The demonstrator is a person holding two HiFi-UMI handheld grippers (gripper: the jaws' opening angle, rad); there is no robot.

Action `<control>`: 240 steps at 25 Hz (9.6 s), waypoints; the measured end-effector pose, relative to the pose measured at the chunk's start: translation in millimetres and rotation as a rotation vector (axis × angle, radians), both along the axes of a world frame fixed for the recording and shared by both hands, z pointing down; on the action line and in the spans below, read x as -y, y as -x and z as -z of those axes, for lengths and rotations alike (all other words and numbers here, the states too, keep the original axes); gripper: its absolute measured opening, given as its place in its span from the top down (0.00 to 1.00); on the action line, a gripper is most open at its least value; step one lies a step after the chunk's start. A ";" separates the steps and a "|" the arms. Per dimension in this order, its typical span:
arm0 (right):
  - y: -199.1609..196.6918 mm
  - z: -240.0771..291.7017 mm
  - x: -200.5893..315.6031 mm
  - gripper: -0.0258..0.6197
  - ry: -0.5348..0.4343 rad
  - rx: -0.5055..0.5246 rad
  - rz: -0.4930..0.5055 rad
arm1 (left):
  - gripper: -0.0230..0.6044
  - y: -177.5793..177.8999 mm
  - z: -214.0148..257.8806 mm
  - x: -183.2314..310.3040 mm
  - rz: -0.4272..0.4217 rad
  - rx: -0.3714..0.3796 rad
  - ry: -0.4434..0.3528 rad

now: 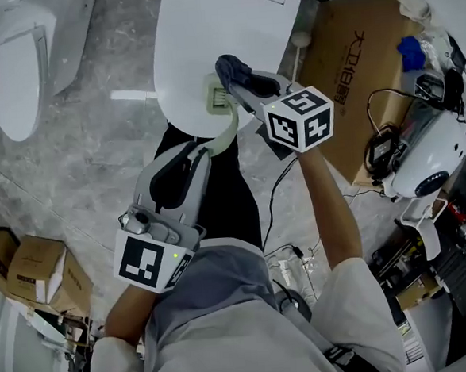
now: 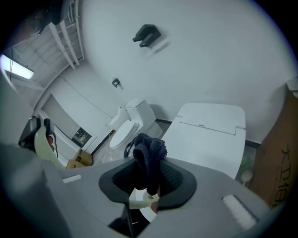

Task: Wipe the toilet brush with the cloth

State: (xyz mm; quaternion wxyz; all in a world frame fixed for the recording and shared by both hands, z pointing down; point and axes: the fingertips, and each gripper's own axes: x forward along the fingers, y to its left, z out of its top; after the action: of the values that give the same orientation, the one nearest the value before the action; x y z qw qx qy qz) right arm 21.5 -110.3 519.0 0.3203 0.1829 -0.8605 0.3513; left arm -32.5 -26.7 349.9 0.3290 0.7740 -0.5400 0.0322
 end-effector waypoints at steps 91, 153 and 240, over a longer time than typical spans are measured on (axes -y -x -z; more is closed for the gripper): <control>34.2 -166.8 7.0 0.82 0.307 -0.155 0.136 | 0.96 15.4 -8.6 7.7 0.154 -0.001 0.035; -90.0 -195.3 9.8 0.81 0.339 -0.180 -0.347 | 0.96 12.1 -7.0 11.9 0.057 0.028 0.028; -92.2 -201.7 -135.3 0.82 0.574 0.308 -1.331 | 0.96 2.3 -5.0 16.1 -0.168 0.009 -0.025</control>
State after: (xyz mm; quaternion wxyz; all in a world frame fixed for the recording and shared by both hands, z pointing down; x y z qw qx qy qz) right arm 113.7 25.0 720.8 -0.0496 0.5234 -0.4772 0.7042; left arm -34.7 -42.8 354.8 0.3130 0.8205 -0.4751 0.0563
